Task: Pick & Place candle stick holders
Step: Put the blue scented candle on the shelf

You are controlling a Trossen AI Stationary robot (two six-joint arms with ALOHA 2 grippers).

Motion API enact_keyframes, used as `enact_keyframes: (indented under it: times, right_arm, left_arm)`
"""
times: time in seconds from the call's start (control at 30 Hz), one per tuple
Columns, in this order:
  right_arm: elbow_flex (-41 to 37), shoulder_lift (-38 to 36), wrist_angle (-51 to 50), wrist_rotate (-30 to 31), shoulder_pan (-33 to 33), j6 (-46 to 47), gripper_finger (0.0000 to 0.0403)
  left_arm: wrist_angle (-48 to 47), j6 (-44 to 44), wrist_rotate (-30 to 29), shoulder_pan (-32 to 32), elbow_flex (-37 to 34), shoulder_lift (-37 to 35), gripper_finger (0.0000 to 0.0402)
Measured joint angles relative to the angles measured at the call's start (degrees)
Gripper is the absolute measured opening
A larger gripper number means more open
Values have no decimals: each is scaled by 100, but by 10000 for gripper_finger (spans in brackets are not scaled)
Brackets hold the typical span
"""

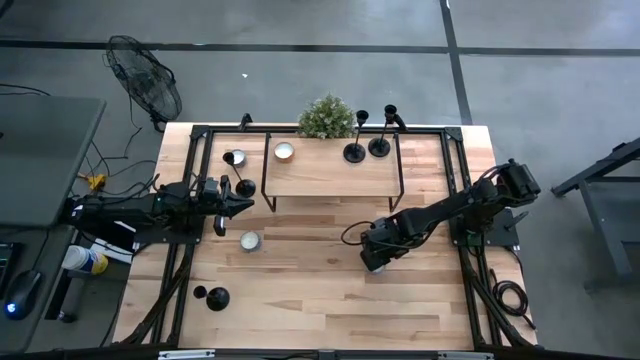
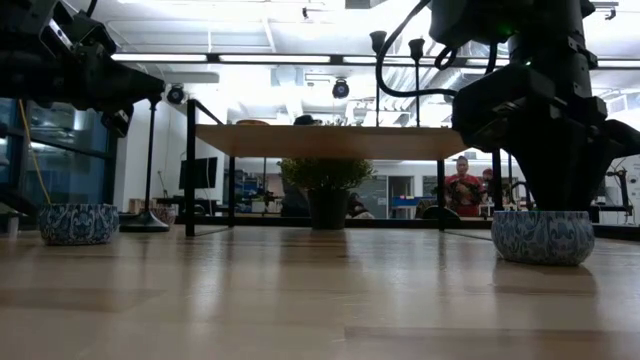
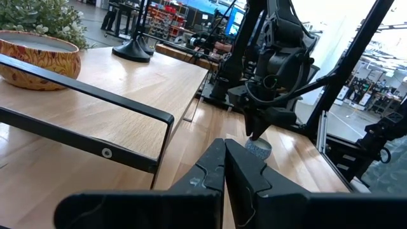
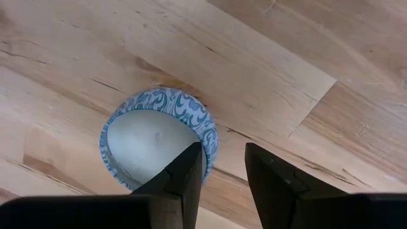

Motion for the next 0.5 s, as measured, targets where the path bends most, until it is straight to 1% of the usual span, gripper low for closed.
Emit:
enact_keyframes:
  times: [0.5]
  right_arm:
    - [-2, 32, 58, 66, 0, -2, 112]
  left_arm:
    - [0, 2, 0, 0, 0, -2, 1]
